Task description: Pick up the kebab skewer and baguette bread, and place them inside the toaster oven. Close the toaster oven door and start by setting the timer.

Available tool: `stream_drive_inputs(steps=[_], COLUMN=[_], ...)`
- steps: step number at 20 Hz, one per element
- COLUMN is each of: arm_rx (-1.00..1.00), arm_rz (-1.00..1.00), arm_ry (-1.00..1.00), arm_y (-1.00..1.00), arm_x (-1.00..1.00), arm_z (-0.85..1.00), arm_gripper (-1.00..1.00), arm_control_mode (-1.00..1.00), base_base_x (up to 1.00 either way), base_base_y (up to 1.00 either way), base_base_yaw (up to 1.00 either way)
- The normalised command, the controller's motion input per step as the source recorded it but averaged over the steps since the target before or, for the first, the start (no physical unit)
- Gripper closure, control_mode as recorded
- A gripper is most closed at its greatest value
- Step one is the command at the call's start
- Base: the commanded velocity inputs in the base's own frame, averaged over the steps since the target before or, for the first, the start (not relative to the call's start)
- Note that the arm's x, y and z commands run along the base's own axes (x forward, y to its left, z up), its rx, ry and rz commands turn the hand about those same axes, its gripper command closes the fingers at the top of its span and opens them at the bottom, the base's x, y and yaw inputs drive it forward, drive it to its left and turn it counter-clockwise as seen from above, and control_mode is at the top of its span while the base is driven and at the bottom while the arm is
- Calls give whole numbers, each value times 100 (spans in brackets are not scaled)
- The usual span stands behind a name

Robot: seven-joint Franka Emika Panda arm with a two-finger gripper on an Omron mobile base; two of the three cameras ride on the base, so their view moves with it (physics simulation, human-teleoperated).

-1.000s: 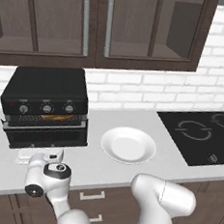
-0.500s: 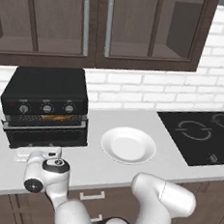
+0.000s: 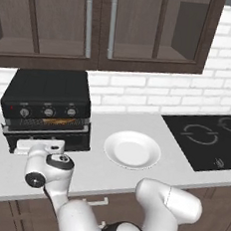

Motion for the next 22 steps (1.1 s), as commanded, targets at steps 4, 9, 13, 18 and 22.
stream_drive_inputs(steps=[4, 9, 13, 18, 22], arm_rx=[6, 4, 0, 0, 0], arm_rz=[0, 0, 0, 0, 0], arm_ry=[5, 9, 9, 2, 0], arm_y=[-16, -16, -8, 0, -3], arm_x=[44, 45, 32, 4, -32], arm_z=[34, 10, 0, -3, -3], arm_gripper=[-100, -100, -100, -100, -100], arm_control_mode=[-100, -100, -100, -100, -100], base_base_x=[0, 0, 0, 0, 0], base_base_y=[0, 0, 0, 0, 0], base_base_yaw=[0, 0, 0, 0, 0])
